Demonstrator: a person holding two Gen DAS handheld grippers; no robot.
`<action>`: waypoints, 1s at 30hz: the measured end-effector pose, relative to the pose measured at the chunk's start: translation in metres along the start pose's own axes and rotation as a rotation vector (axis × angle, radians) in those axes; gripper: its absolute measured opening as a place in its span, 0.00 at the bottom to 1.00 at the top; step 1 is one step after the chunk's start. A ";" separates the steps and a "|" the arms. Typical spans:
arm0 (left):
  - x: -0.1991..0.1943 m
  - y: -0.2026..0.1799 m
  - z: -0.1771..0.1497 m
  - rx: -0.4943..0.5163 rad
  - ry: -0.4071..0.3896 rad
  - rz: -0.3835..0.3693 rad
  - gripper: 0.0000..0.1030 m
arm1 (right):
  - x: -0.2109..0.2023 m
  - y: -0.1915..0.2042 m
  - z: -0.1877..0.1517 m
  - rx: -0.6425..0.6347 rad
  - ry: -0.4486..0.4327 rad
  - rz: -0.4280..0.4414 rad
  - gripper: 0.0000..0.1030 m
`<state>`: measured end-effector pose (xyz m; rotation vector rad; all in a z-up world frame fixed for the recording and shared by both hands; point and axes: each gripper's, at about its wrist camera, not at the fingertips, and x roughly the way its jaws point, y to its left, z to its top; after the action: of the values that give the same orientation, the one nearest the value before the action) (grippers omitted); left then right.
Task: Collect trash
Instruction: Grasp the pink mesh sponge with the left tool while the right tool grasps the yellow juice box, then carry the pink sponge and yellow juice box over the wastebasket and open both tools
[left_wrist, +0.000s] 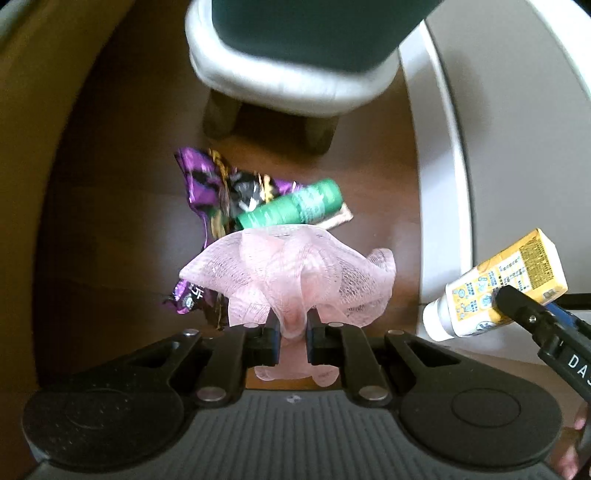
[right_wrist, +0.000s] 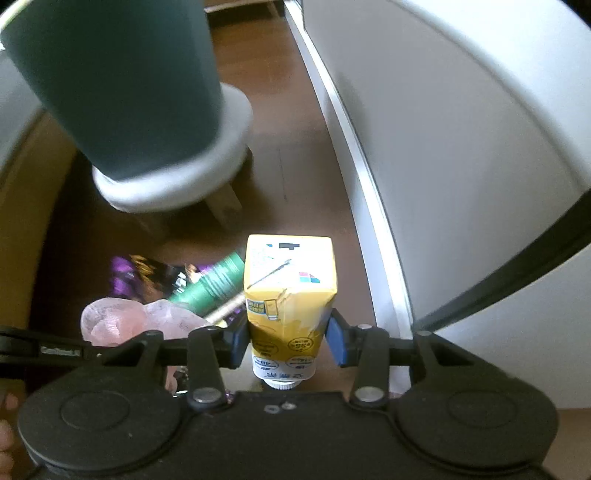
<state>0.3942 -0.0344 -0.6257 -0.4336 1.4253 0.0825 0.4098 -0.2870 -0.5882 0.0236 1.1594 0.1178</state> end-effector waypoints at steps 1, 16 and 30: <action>-0.011 -0.001 0.002 0.002 -0.010 -0.001 0.11 | -0.012 0.004 0.005 -0.008 -0.014 0.002 0.41; -0.192 -0.025 0.054 0.034 -0.189 0.003 0.11 | -0.151 0.050 0.105 -0.072 -0.220 0.083 0.41; -0.297 -0.052 0.133 0.060 -0.391 0.002 0.11 | -0.192 0.098 0.205 -0.205 -0.434 0.147 0.41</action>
<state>0.4890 0.0221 -0.3154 -0.3442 1.0408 0.1190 0.5139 -0.2013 -0.3227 -0.0450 0.7070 0.3445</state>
